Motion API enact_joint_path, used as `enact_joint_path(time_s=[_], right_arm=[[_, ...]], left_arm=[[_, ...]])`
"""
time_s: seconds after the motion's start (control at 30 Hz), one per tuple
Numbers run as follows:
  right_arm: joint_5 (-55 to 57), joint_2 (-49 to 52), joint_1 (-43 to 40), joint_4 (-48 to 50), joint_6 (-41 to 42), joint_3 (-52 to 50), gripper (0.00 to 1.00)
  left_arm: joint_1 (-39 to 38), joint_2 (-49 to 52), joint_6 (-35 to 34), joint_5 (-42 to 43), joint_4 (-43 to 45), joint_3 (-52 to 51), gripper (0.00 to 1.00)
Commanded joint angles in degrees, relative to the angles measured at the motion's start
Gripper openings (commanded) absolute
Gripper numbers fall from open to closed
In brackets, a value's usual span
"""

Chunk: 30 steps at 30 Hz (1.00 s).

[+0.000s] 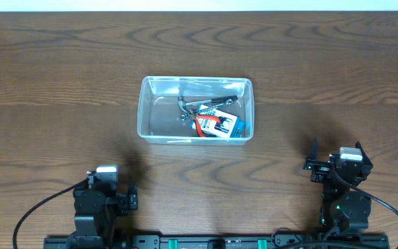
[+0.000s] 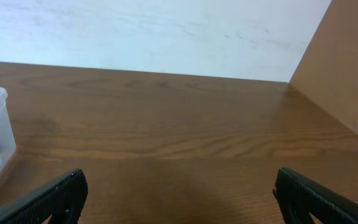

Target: Pack container

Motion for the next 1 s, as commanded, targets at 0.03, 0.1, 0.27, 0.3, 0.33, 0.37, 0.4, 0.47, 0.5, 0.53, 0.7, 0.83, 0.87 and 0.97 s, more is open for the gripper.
enact_joint_path(time_s=[0.03, 0.1, 0.27, 0.3, 0.33, 0.37, 0.4, 0.47, 0.5, 0.53, 0.7, 0.83, 0.87, 0.97], right_arm=[[0.5, -0.3, -0.1, 0.2, 1.1, -0.4, 0.99], [0.5, -0.3, -0.1, 0.2, 1.1, -0.4, 0.99], [0.5, -0.3, -0.1, 0.2, 1.1, -0.4, 0.99], [0.5, -0.3, -0.1, 0.2, 1.1, -0.4, 0.99], [0.5, -0.3, -0.1, 0.2, 1.1, -0.4, 0.99], [0.5, -0.3, -0.1, 0.2, 1.1, -0.4, 0.99], [0.5, -0.3, -0.1, 0.2, 1.1, -0.4, 0.99], [0.5, -0.3, -0.1, 0.2, 1.1, -0.4, 0.99], [0.5, -0.3, -0.1, 0.2, 1.1, -0.4, 0.99], [0.5, -0.3, -0.1, 0.2, 1.1, -0.4, 0.99], [0.5, -0.3, -0.1, 0.2, 1.1, -0.4, 0.99], [0.5, -0.3, -0.1, 0.2, 1.1, -0.4, 0.99], [0.5, -0.3, -0.1, 0.2, 1.1, -0.4, 0.99], [0.5, -0.3, -0.1, 0.2, 1.1, -0.4, 0.99]], left_arm=[[-0.3, -0.3, -0.1, 0.3, -0.2, -0.2, 0.98], [-0.3, -0.3, -0.1, 0.3, -0.2, -0.2, 0.98], [-0.3, -0.3, -0.1, 0.3, -0.2, -0.2, 0.98], [-0.3, -0.3, -0.1, 0.3, -0.2, -0.2, 0.98], [-0.3, -0.3, -0.1, 0.3, -0.2, -0.2, 0.98], [-0.3, -0.3, -0.1, 0.3, -0.2, -0.2, 0.98], [-0.3, -0.3, -0.1, 0.3, -0.2, -0.2, 0.98], [-0.3, -0.3, -0.1, 0.3, -0.2, -0.2, 0.98], [-0.3, -0.3, -0.1, 0.3, -0.2, -0.2, 0.98], [-0.3, -0.3, 0.0, 0.3, -0.2, -0.2, 0.98], [-0.3, -0.5, -0.1, -0.2, 2.9, -0.2, 0.98], [-0.3, -0.5, 0.0, 0.7, 18.5, -1.5, 0.98], [-0.3, -0.5, 0.0, 0.7, 23.2, -2.5, 0.98], [-0.3, -0.5, -1.6, 0.8, 36.4, -7.2, 0.98]])
